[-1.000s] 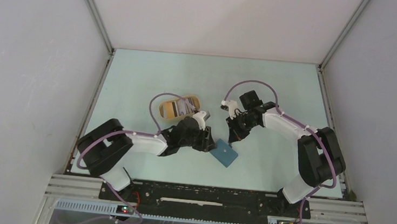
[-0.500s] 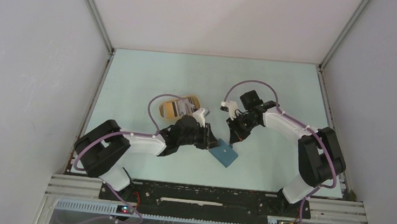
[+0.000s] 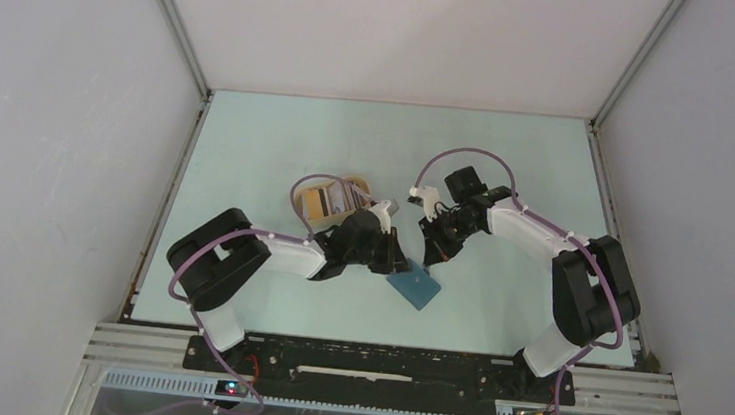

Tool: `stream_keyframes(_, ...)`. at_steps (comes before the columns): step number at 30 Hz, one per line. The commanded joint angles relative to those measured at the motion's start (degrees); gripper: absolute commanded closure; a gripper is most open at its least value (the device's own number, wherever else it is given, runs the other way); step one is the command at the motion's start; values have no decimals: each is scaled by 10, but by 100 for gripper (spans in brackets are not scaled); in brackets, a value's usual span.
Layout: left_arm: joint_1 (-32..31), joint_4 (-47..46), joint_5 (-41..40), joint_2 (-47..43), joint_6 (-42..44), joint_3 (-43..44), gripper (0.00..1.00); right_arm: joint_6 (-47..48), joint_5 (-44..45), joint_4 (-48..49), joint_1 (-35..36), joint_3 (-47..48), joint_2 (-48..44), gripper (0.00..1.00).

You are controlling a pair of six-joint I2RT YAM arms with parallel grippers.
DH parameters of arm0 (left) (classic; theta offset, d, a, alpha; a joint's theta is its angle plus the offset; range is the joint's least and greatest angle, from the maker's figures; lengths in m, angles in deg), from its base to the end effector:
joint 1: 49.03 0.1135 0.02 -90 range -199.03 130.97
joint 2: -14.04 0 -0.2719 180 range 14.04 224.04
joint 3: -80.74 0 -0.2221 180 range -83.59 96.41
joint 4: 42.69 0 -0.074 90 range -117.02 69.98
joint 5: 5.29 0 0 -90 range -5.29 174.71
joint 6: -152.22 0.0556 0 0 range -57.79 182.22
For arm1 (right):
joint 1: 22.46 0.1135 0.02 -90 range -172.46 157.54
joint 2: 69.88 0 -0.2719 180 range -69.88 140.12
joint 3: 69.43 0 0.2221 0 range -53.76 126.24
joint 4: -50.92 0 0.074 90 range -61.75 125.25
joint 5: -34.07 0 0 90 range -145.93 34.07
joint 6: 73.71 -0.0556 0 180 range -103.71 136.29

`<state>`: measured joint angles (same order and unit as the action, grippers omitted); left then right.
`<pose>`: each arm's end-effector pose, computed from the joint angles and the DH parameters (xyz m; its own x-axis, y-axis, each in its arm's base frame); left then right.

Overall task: Put the credit cards into the card holder
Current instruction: Close the card holder at the center of the board.

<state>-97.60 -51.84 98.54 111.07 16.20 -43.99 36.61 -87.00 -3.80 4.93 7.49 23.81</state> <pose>0.2063 -0.2538 0.1665 -0.8674 -0.0731 -0.4922 0.3415 0.6321 -0.6956 0.2432 0.1583 0.2054 -0.6022 -0.6470 -0.4677 -0.7983 0.4910 0.3487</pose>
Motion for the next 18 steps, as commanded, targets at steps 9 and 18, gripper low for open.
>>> stream_keyframes(9, 4, 75, -36, 43, 26, 29, 100, 8, -62, -23, 19, 18, 24, 100)
stream_keyframes(18, 4, 60, -29, 49, 21, 24, 100, 5, -50, -30, 40, 17, 52, 100)
